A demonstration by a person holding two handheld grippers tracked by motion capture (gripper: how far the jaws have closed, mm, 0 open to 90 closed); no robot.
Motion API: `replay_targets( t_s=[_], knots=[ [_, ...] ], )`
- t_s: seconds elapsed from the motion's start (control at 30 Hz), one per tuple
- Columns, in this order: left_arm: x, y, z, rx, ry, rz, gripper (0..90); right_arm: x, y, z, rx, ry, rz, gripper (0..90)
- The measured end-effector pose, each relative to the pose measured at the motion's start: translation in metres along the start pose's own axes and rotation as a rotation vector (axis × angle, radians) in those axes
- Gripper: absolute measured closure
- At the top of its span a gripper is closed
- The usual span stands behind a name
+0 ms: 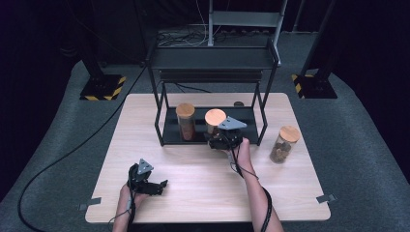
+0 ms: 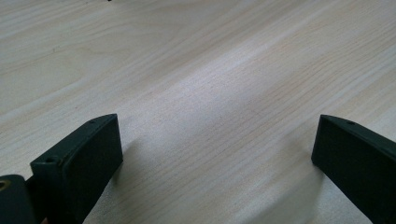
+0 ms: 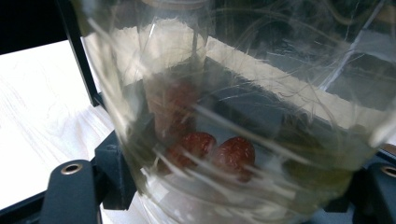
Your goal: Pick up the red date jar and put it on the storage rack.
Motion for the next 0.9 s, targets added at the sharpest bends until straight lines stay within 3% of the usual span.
replay_targets(
  t_s=[0.9],
  knots=[
    [0.0001,0.0,0.0,0.001,-0.001,-0.001,1.1,-0.0023,0.009,-0.0102,0.009,-0.007,-0.007,24.2]
  ],
)
Point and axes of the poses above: each handheld gripper's, and its own axes: z roughly backward along the jaws, x roughly out of its underside, y roughly to its right, the point moved 10 cm from there along -z, roughly forward along the jaws, and after that the axes turned 9 degrees about y, right-handed, at the moved point
